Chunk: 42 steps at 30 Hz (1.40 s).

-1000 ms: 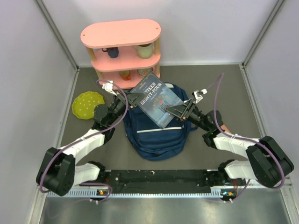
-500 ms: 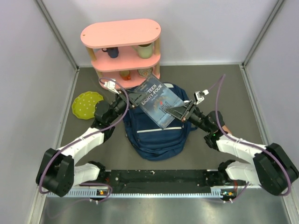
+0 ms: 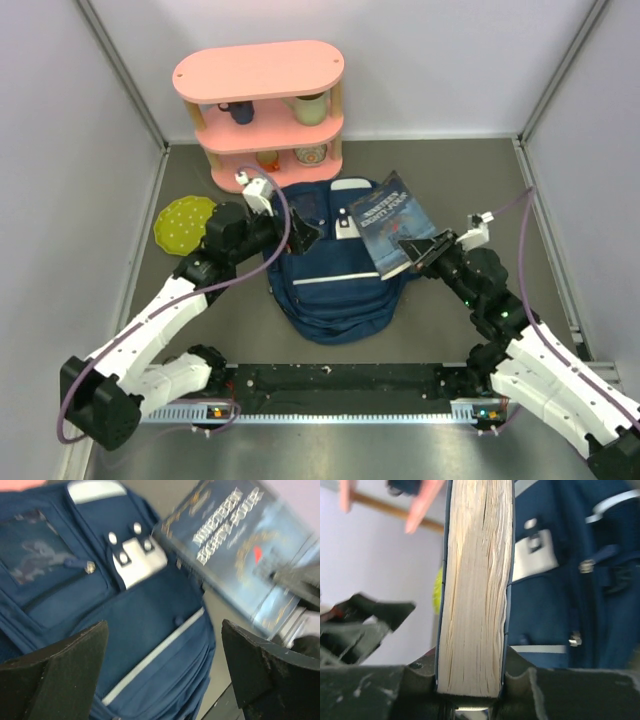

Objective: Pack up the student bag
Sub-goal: Pick up the book from the student bag, then place the book in the student bag.

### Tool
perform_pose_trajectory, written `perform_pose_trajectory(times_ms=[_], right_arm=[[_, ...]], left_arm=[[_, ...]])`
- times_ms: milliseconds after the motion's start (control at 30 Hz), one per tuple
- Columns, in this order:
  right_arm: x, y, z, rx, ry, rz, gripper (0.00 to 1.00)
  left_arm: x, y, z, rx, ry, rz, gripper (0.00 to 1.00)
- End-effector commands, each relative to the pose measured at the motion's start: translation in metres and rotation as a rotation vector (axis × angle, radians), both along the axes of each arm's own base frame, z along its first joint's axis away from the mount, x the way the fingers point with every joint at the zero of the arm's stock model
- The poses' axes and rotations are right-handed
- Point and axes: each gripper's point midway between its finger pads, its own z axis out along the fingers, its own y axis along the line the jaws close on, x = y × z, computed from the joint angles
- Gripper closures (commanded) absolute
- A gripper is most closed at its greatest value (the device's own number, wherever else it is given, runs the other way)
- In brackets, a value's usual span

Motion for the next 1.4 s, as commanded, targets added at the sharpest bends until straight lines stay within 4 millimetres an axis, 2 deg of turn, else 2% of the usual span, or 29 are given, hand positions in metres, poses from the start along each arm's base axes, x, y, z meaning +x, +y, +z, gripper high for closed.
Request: perform_pose_trajectory(times_ms=[0,33,67,100,167,200,233,367,633,800,1100,1367], right_arm=[[0.009,-0.061,0.016,-0.071,-0.063,-0.293,1.00],[0.010,-0.069,0.015,-0.094,-0.064,-0.321,1.00],[0.010,-0.078,0.015,-0.112,-0.061,-0.362,1.00],[0.008,-0.085,0.017,-0.131,-0.055,-0.381,1.00],[0.008,-0.095,0.017,-0.171,-0.054,-0.411,1.00],[0.008,-0.099,0.021,-0.181,-0.056,-0.422,1.00],[0.007,-0.101,0.020,-0.196,-0.048,-0.425,1.00],[0.006,-0.108,0.020,-0.214,-0.046,-0.442,1.00],[0.006,-0.101,0.007,-0.189,0.000,-0.418,1.00],[0.003,-0.108,0.010,-0.164,-0.029,-0.445,1.00],[-0.001,-0.114,0.006,-0.169,-0.021,-0.467,1.00],[0.001,-0.113,0.003,-0.181,-0.007,-0.462,1.00]], left_arm=[[-0.030,0.000,-0.049,0.341,0.005,-0.079,0.01],[-0.037,-0.006,-0.056,0.396,0.001,-0.115,0.01],[-0.054,-0.023,-0.060,0.427,-0.014,-0.186,0.02],[-0.058,-0.030,-0.060,0.452,-0.029,-0.205,0.01],[-0.077,-0.052,-0.076,0.511,-0.016,-0.305,0.02],[-0.082,-0.057,-0.079,0.524,-0.012,-0.333,0.02],[-0.085,-0.061,-0.091,0.557,0.008,-0.354,0.02],[-0.083,-0.058,-0.112,0.643,0.035,-0.349,0.03],[-0.082,-0.075,-0.115,0.781,-0.069,-0.348,0.05],[-0.073,-0.086,-0.109,0.859,-0.161,-0.366,0.06],[-0.065,-0.089,-0.141,1.040,-0.192,-0.378,0.17],[-0.067,-0.097,-0.154,1.096,-0.202,-0.379,0.22]])
